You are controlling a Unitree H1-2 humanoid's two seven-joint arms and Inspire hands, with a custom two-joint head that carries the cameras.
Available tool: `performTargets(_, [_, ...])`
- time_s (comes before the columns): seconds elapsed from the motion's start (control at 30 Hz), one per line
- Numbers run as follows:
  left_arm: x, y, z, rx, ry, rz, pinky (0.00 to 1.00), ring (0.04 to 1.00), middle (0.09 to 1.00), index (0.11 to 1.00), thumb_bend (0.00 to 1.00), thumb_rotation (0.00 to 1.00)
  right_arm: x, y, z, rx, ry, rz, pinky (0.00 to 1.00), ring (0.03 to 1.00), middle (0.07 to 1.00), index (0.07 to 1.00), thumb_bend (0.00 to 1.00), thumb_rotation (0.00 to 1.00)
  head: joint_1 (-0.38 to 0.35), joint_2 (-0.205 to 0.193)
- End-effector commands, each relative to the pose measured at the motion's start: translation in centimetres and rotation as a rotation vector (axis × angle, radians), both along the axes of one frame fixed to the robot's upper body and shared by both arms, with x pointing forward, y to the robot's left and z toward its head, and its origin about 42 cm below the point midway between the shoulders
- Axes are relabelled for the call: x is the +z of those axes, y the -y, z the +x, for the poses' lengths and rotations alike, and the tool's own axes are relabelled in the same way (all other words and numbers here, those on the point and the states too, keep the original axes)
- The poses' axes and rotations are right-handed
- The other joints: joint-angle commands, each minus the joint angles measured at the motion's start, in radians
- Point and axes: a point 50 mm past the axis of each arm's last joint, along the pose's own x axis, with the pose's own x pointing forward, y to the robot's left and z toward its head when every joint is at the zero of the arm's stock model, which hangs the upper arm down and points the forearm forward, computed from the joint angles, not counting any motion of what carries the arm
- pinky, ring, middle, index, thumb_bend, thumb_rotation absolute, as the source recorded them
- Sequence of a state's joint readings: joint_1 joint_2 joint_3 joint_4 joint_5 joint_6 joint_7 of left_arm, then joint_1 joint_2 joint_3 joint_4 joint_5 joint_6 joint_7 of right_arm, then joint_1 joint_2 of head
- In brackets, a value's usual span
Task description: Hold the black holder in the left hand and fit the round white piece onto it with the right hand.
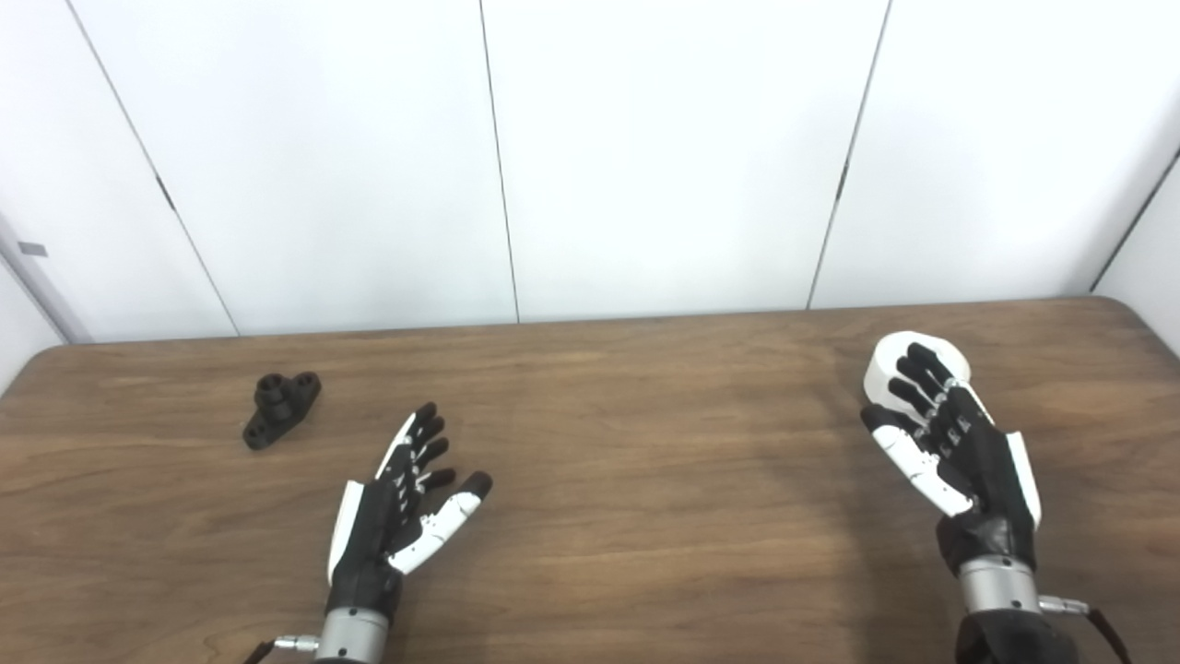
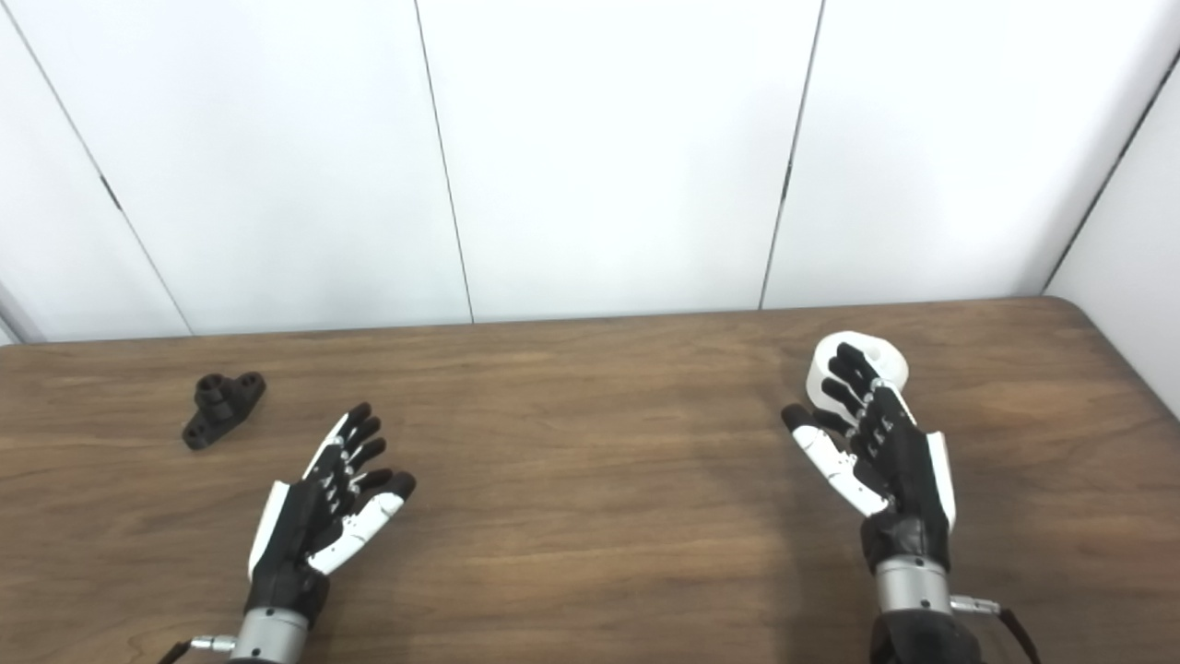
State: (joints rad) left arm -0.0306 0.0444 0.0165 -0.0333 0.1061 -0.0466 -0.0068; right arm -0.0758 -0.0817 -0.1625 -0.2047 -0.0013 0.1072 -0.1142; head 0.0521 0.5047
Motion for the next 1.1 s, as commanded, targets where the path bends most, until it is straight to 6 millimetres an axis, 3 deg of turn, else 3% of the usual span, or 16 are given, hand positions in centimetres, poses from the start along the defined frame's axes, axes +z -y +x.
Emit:
performTargets(0.0, [0.9,-0.8,-0.1,0.030,0.053,0.027,0.84,0.908,0.935,0.962,0.78,0.45,1.9,-0.5,1.2,0.018,0.077,-0.012,0.74,0.833,0.856,0.849,0.52,0.38,0.001,0.001])
performTargets(0.1, [1.2,-1.2,-0.1,0.066,0.081,0.054,0.82,0.900,0.924,0.953,0.77,0.44,2.3,-0.7,1.8,0.025,0.078,-0.015,0.76,0.837,0.864,0.861,0.51,0.39,0.001,0.001])
performTargets(0.27, [1.8,-2.5,0.1,0.127,0.144,0.117,0.82,0.900,0.937,0.950,0.78,0.34,2.7,-0.9,2.3,0.025,0.082,-0.044,0.74,0.834,0.858,0.860,0.50,0.38,0.016,-0.008])
performTargets(0.53, [2.6,-5.3,0.6,0.243,0.308,0.415,0.77,0.864,0.895,0.911,0.87,0.19,2.0,-0.8,2.7,0.026,0.076,-0.039,0.73,0.833,0.859,0.854,0.50,0.35,0.042,-0.019])
performTargets(0.8, [2.9,-6.4,1.5,0.336,0.335,0.500,0.76,0.848,0.885,0.898,0.90,0.26,1.4,0.0,3.0,0.038,0.070,-0.056,0.75,0.849,0.868,0.862,0.50,0.37,0.119,-0.025])
performTargets(0.93, [2.9,-7.4,2.1,0.401,0.355,0.583,0.80,0.896,0.929,0.928,0.92,0.32,1.6,0.2,3.1,0.047,0.078,-0.071,0.74,0.848,0.866,0.863,0.49,0.36,0.122,-0.028])
performTargets(1.0, [2.8,-8.2,2.4,0.419,0.373,0.627,0.86,0.958,0.970,0.972,0.90,0.30,1.5,0.2,3.1,0.058,0.081,-0.074,0.73,0.845,0.863,0.865,0.47,0.34,0.127,-0.029])
performTargets(1.07, [2.7,-9.0,2.7,0.449,0.386,0.670,0.87,0.972,0.989,0.985,0.91,0.29,1.4,0.2,3.2,0.057,0.077,-0.066,0.73,0.841,0.861,0.861,0.47,0.33,0.127,-0.030])
